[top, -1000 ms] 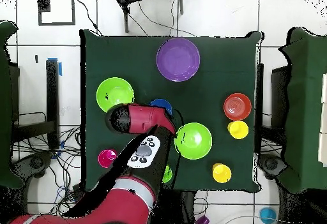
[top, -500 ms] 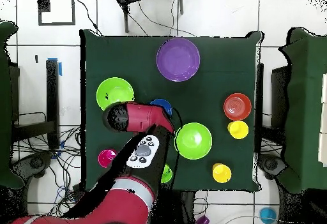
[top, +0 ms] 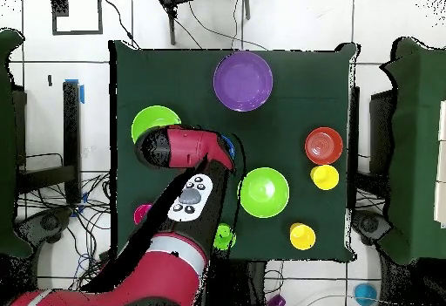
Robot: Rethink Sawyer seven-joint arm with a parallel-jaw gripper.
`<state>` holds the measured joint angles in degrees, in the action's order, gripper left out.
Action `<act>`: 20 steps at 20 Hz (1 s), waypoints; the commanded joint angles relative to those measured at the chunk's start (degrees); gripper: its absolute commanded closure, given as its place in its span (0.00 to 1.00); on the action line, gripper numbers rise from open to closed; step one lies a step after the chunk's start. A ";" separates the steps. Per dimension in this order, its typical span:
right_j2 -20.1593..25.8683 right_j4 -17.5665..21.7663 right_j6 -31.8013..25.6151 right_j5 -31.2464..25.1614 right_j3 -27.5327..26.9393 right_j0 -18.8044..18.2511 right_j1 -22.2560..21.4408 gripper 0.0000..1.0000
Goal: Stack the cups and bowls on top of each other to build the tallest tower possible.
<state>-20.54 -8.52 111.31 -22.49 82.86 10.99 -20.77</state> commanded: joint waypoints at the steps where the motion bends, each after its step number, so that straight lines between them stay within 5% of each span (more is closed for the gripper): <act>1: 3.31 -1.27 8.26 -6.04 -8.51 0.39 5.84 0.00; 10: 2.01 -1.03 8.16 -5.07 -12.64 -0.37 10.35 0.00; 20: 0.96 -0.16 7.63 -5.28 -9.02 0.27 8.12 0.00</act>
<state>-22.56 -8.68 111.31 -22.51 73.93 10.99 -12.47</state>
